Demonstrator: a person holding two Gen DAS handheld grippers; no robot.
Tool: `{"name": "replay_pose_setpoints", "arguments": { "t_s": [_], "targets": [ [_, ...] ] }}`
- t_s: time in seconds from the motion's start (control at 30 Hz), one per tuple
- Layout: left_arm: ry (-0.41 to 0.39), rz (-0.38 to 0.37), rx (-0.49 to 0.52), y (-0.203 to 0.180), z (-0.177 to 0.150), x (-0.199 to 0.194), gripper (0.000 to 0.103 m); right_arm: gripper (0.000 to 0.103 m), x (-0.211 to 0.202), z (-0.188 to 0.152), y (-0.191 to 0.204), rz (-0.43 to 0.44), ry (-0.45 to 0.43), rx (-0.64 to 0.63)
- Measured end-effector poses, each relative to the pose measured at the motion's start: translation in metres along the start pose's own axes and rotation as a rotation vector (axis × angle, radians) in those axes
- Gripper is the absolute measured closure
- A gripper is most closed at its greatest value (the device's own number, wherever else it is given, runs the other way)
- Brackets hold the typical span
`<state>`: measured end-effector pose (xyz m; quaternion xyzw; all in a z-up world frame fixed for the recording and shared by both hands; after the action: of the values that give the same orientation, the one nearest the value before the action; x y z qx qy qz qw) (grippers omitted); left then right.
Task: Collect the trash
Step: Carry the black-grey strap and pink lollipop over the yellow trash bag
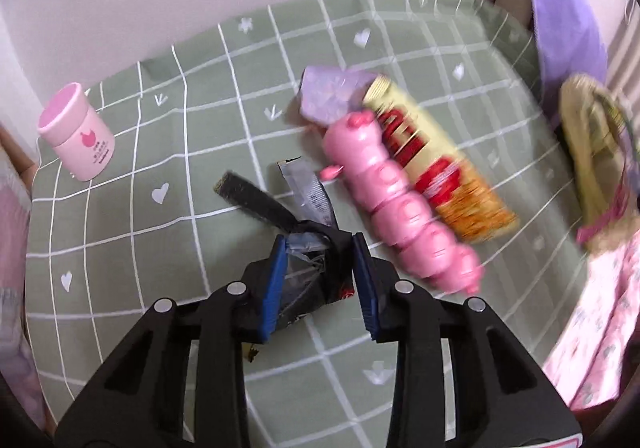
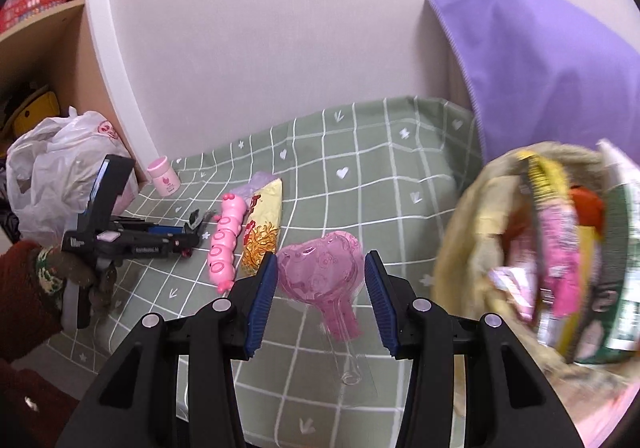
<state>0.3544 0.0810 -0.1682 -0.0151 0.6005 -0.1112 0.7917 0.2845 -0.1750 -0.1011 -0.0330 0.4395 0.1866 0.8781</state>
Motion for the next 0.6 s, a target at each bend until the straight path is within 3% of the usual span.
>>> {"name": "replay_pose_setpoints", "arguments": {
  "t_s": [0.13, 0.27, 0.5, 0.6],
  "targets": [
    [-0.092, -0.019, -0.001, -0.023, -0.007, -0.040, 0.072, 0.060, -0.025, -0.008, -0.017, -0.022, -0.035, 0.010],
    [-0.187, -0.064, 0.060, -0.064, -0.001, -0.080, 0.072, 0.060, -0.056, -0.008, -0.035, -0.057, -0.099, 0.021],
    [-0.372, -0.240, 0.250, -0.173, 0.028, -0.156, 0.072, 0.060, -0.138, 0.007, -0.067, -0.180, -0.262, 0.021],
    [-0.400, -0.302, 0.331, -0.222, 0.034, -0.167, 0.071, 0.060, -0.168, 0.006, -0.084, -0.221, -0.304, 0.040]
  ]
}}
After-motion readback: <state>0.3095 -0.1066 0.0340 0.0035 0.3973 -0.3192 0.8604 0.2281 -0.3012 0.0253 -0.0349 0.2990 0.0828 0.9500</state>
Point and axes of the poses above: each gripper's, at about its wrist camera, not at the fingertips, and x roughly the way its jaws point, y to its left, z to its top, the point moved 8 cm from there along x, roughly the way its jaws point, and after that the axes turned 15 degrees about y, right-handed, at the moved point
